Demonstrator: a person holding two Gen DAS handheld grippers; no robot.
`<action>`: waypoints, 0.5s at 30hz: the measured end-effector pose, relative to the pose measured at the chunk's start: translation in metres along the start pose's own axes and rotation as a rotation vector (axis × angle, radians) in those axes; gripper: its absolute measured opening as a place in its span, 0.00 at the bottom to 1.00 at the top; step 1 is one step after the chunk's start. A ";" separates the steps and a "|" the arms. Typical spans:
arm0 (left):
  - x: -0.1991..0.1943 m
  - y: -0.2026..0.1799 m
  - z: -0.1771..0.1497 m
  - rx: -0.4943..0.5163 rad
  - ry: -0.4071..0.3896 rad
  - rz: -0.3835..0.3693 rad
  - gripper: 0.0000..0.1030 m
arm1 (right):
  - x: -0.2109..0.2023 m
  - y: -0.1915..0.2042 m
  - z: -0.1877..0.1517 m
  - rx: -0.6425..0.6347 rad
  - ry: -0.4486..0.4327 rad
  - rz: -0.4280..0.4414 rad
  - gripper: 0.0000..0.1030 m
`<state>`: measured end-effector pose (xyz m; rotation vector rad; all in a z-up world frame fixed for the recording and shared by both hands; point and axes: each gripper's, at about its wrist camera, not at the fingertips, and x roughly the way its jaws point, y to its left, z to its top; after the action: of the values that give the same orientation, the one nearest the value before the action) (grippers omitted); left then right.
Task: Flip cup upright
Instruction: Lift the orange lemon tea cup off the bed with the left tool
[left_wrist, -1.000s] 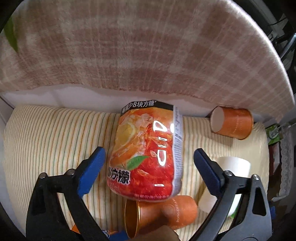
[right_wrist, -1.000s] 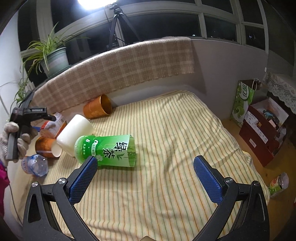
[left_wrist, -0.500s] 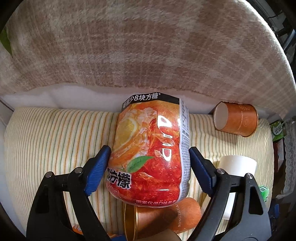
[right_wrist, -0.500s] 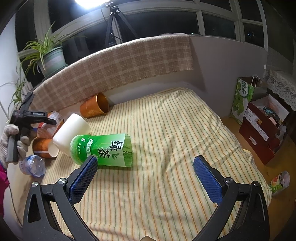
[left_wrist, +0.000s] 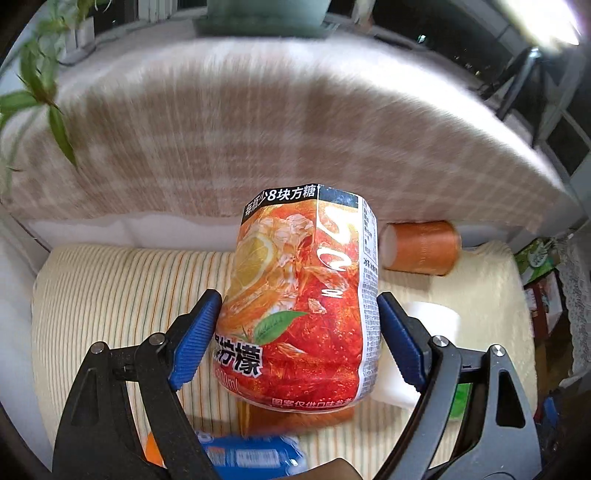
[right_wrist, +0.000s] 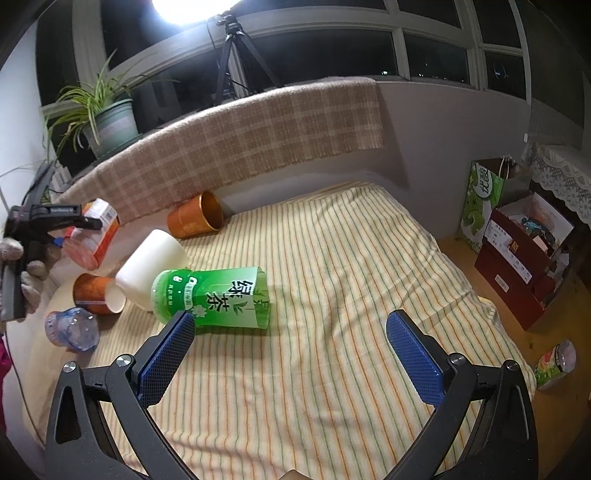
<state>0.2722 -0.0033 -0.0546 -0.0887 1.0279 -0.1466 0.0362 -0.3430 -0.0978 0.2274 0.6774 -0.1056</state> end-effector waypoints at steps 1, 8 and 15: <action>-0.004 0.000 -0.003 0.002 -0.009 -0.012 0.84 | -0.002 0.001 0.000 -0.001 -0.003 0.002 1.00; -0.061 -0.013 -0.036 0.046 -0.060 -0.087 0.84 | -0.014 0.005 -0.004 -0.008 -0.017 0.021 1.00; -0.076 -0.045 -0.091 0.051 -0.074 -0.170 0.84 | -0.024 0.010 -0.013 -0.024 -0.017 0.043 1.00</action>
<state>0.1515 -0.0360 -0.0305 -0.1337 0.9422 -0.3218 0.0115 -0.3297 -0.0905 0.2172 0.6564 -0.0585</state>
